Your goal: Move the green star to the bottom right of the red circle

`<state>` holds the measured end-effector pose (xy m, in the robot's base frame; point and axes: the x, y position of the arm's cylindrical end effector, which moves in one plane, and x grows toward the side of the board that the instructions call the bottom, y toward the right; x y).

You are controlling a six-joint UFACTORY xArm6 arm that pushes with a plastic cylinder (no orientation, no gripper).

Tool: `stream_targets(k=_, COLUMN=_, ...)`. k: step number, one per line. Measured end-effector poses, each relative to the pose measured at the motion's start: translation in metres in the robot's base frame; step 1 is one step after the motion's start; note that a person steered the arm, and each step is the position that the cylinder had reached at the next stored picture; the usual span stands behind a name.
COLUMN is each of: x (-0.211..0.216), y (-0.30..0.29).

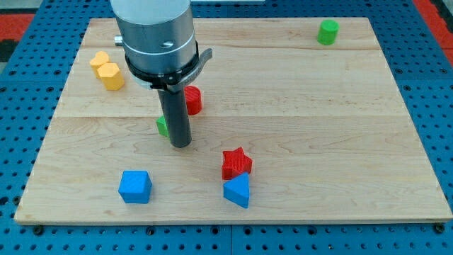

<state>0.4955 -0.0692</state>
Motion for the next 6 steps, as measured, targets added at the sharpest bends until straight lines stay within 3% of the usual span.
stream_targets(k=1, x=0.018, y=-0.004)
stream_targets(k=2, x=0.016, y=-0.056)
stream_targets(k=3, x=-0.015, y=-0.077)
stream_targets(k=4, x=-0.036, y=-0.067)
stream_targets(k=6, x=-0.025, y=-0.019)
